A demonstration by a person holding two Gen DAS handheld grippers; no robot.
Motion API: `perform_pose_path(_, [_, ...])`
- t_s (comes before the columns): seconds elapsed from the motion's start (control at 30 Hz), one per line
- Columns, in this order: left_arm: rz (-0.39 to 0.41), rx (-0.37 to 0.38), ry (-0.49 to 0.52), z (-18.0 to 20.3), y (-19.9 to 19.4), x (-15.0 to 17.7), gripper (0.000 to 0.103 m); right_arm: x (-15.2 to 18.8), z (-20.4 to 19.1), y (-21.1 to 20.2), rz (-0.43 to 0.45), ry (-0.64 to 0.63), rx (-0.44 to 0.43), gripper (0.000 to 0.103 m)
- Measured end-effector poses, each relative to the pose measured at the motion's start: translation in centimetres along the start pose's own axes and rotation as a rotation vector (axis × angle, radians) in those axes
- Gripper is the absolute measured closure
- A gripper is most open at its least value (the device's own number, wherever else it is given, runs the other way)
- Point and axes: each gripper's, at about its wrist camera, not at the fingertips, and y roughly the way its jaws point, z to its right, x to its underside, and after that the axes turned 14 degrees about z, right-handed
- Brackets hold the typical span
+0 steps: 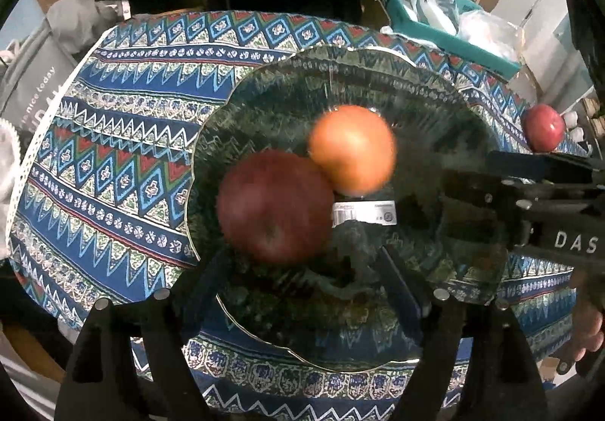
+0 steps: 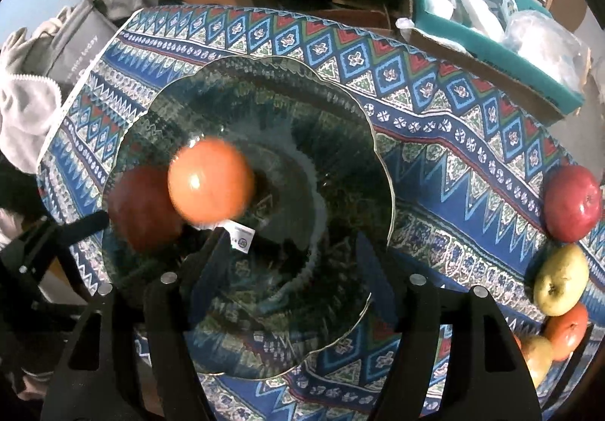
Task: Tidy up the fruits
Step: 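Lower the apple onto the glass plate and open the left tool while the right tool releases the orange there, then withdraw both tools from the plate back toward the fruit pile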
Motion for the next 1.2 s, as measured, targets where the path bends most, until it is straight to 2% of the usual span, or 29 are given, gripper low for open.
perform_pose_path(0.37, [0.090,0.006,0.012,0.6,-3.2,-1.7,0.021,-1.8,-0.3,-5.1,0.171,-0.004,0.040,0.033])
perform_pose_path(0.73, [0.159,0.023,0.014,1.2,-6.2,-3.2,0.021,-2.6,0.4,-10.6,0.288,-0.011,0.135,0.033])
perform_pose_path(1.2, [0.234,0.080,0.083,5.1,-9.7,-4.3,0.021,-1.6,1.2,-18.5,0.435,-0.025,0.171,0.033])
